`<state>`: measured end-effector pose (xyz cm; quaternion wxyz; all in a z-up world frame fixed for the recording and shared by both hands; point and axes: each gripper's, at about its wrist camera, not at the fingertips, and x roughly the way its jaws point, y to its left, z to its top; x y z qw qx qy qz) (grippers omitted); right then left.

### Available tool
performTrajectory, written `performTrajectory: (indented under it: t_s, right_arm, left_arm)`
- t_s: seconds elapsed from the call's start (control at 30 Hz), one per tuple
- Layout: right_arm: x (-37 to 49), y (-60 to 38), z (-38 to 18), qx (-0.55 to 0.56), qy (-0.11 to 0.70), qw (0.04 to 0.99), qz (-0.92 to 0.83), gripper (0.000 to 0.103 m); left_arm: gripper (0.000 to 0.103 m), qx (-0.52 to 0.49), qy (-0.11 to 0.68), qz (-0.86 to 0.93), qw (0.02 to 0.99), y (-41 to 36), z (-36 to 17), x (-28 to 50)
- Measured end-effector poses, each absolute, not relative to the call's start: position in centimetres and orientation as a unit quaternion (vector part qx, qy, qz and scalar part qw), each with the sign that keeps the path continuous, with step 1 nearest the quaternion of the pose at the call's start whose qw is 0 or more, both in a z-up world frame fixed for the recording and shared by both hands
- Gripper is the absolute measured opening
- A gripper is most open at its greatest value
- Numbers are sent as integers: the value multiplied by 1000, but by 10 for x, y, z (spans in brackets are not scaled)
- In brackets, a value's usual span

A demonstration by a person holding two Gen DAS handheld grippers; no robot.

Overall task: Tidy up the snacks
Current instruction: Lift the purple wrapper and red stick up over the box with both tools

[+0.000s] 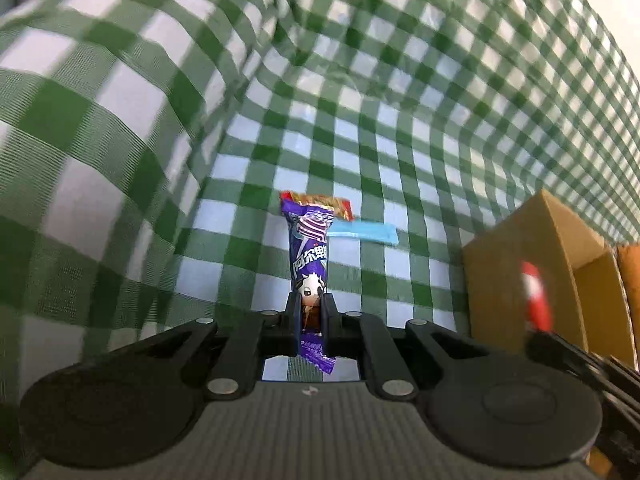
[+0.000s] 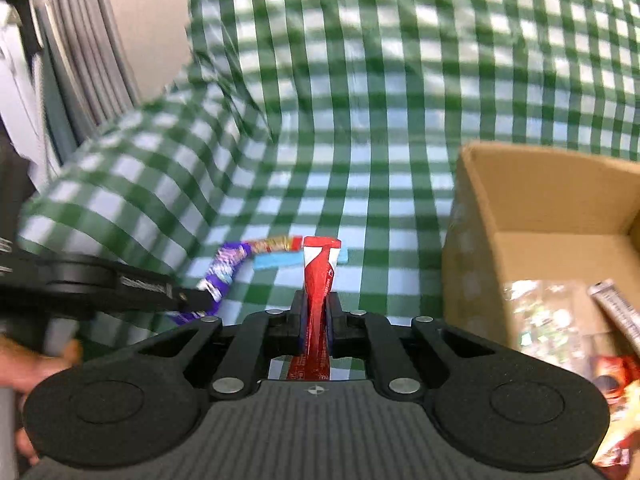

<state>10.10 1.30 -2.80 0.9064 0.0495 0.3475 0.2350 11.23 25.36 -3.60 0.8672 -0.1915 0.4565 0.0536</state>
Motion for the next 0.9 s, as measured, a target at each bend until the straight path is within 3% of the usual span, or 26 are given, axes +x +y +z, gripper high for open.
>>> performTrajectory:
  t_s: [0.4,0.57,0.77,0.9]
  right_arm:
    - [74,-80,19,52,271,918,287,10]
    - [65,-116,10,52,225,927,295,10]
    - [66,-135,-9,77,225,933,270,10]
    - [68,-146,-9,73,207,940,262,10]
  left_arm:
    - [10,-140,384,66,910,197,15,67]
    - [10,-115,357,38,926,158,2,51]
    - [10,-41,328,-8,944,123,4,51]
    - [10,-47,317,-16,947,118,2,60]
